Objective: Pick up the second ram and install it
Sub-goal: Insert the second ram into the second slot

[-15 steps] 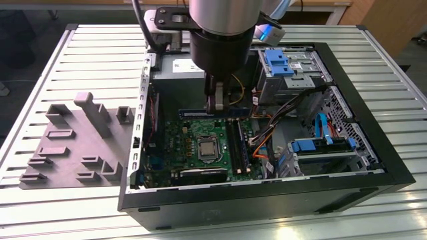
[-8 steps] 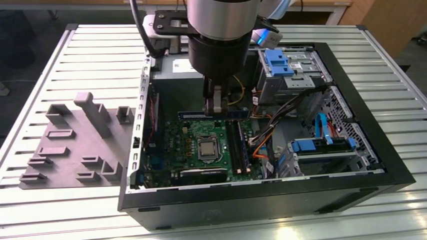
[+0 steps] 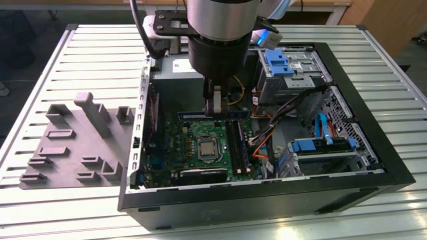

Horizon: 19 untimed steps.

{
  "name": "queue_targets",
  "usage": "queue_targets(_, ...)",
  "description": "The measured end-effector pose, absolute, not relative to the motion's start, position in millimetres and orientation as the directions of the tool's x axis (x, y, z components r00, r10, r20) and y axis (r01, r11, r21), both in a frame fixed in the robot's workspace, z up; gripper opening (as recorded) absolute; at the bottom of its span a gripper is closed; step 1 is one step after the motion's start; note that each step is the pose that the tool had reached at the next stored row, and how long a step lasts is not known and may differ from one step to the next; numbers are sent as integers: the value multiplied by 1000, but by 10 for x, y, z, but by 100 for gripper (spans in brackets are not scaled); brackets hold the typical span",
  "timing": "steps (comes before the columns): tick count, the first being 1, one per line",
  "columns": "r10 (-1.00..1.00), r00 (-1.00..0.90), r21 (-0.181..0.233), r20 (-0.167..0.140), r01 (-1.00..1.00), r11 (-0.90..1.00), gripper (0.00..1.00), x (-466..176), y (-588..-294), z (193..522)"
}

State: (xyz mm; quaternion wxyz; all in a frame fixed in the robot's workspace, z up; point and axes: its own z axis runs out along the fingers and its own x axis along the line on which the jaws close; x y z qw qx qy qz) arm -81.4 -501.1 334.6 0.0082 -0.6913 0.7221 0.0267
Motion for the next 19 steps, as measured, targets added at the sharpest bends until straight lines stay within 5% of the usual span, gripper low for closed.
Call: queue_targets(19, -996, -72, 27, -49, -997, 71, 11, -821, -5011, 3344)
